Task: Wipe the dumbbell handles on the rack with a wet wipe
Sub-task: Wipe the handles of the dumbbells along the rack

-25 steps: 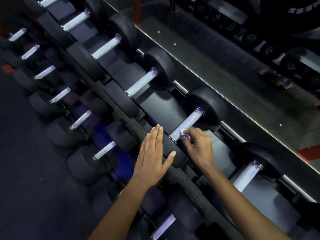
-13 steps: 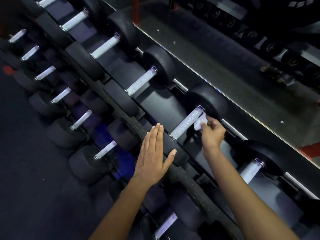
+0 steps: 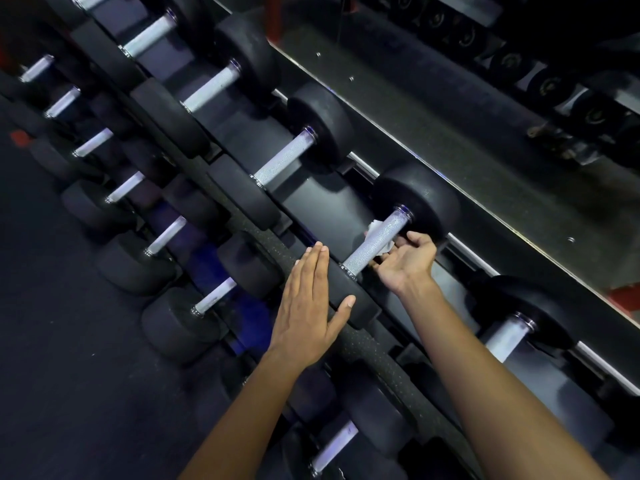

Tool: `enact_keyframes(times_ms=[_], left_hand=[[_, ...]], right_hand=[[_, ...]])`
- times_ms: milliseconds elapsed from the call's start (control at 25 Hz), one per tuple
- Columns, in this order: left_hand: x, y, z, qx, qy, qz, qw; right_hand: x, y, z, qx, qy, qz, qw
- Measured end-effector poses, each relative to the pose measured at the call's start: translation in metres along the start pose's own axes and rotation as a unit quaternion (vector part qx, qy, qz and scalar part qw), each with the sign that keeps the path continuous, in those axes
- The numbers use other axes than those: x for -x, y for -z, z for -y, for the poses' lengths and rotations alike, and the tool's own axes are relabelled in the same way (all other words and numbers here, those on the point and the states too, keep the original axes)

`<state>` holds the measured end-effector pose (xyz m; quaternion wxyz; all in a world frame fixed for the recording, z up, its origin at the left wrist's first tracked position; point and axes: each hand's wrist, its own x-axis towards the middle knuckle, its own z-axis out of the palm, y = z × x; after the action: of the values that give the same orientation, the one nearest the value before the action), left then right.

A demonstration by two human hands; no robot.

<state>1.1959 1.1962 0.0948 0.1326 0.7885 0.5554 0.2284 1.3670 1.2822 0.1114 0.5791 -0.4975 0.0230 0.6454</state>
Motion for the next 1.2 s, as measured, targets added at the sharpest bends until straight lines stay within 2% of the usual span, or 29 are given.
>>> enact_keyframes(times_ms=[160, 480, 680, 840, 960, 1080, 1200], left_hand=[[0.000, -0.001, 0.000, -0.002, 0.000, 0.001, 1.000], [0.000, -0.002, 0.000, -0.003, 0.002, 0.001, 1.000], [0.001, 0.003, -0.001, 0.002, 0.004, 0.013, 1.000], [0.000, 0.011, 0.001, 0.016, 0.001, 0.044, 0.999], [-0.005, 0.023, 0.011, 0.051, -0.005, 0.058, 0.997], [-0.031, 0.042, 0.035, 0.024, 0.003, 0.001, 1.000], [-0.070, 0.062, 0.075, -0.032, 0.028, -0.054, 0.998]], right_hand=[[0.006, 0.003, -0.006, 0.067, -0.029, 0.040, 0.997], [0.012, 0.011, -0.017, 0.191, -0.044, 0.050, 0.979], [0.028, 0.003, -0.020, 0.341, -0.005, 0.033, 0.940], [0.035, 0.005, -0.013, 0.490, 0.073, -0.058, 0.867], [0.037, -0.006, -0.002, 0.534, 0.148, -0.118, 0.824], [0.038, -0.041, 0.005, 0.565, 0.258, -0.047, 0.783], [0.034, -0.088, -0.004, 0.606, 0.376, 0.033, 0.701]])
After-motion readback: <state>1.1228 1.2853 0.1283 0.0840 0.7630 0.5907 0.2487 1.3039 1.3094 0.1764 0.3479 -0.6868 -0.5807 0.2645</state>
